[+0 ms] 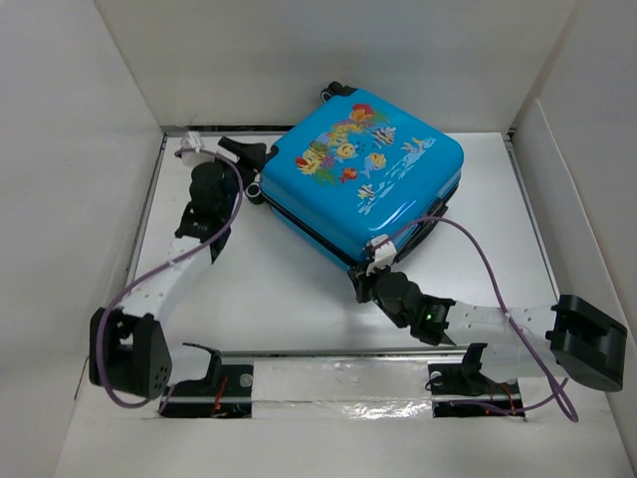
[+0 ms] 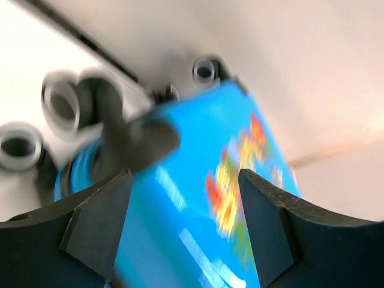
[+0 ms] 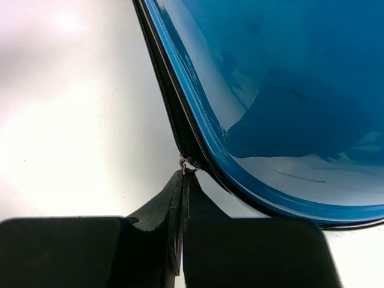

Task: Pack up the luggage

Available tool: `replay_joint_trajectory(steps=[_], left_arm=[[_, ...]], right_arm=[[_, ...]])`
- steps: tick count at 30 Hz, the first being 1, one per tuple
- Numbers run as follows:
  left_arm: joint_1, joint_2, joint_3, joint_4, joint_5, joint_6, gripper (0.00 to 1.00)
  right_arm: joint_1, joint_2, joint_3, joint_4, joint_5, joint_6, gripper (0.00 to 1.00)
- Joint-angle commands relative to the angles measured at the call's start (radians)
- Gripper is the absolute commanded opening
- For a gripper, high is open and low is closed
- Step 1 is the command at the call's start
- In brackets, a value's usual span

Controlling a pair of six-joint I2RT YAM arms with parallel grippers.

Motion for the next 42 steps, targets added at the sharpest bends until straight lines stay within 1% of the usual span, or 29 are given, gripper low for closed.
replay_joint_trajectory(steps=[1,2,5,9,13,16,23,31,32,37,42], left_arm=[[0.050,0.114,0.177,-0.108,0.085,-0.004,0.69],[0.061,0.169,0.244,-0.160,0.077,0.023,0.69],[0.076,0.240,0.315,-0.188,0.064,0.053,0.69],[0.115,0.315,0.378,-0.219,0.070,0.065,0.69],[0.115,0.392,0.461,-0.265,0.085,0.083,0.69],[0.124,0.416,0.480,-0.269,0.074,0.091,0.69],[0.142,0.538,0.602,-0.291,0.085,0.083,0.67],[0.142,0.599,0.650,-0.269,0.129,0.057,0.62],[0.142,0.604,0.648,-0.262,0.163,0.053,0.61],[0.142,0.625,0.661,-0.245,0.194,0.041,0.61],[0.142,0.648,0.633,-0.187,0.255,-0.005,0.60]], right_arm=[[0.047,-0.008,0.037,0.121,-0.107,0.006,0.00],[0.047,-0.008,0.037,0.129,-0.108,0.006,0.00],[0.047,-0.011,0.039,0.129,-0.110,-0.002,0.00],[0.047,-0.026,0.034,0.121,-0.113,-0.005,0.00],[0.047,-0.046,0.023,0.108,-0.104,-0.005,0.00],[0.047,-0.057,0.020,0.104,-0.102,-0.002,0.00],[0.047,-0.069,0.014,0.094,-0.099,0.002,0.00],[0.047,-0.082,0.013,0.085,-0.091,-0.003,0.00],[0.047,-0.083,0.011,0.083,-0.091,-0.005,0.00],[0.047,-0.085,0.011,0.081,-0.084,-0.003,0.00],[0.047,-0.071,0.019,0.083,-0.093,-0.006,0.00]])
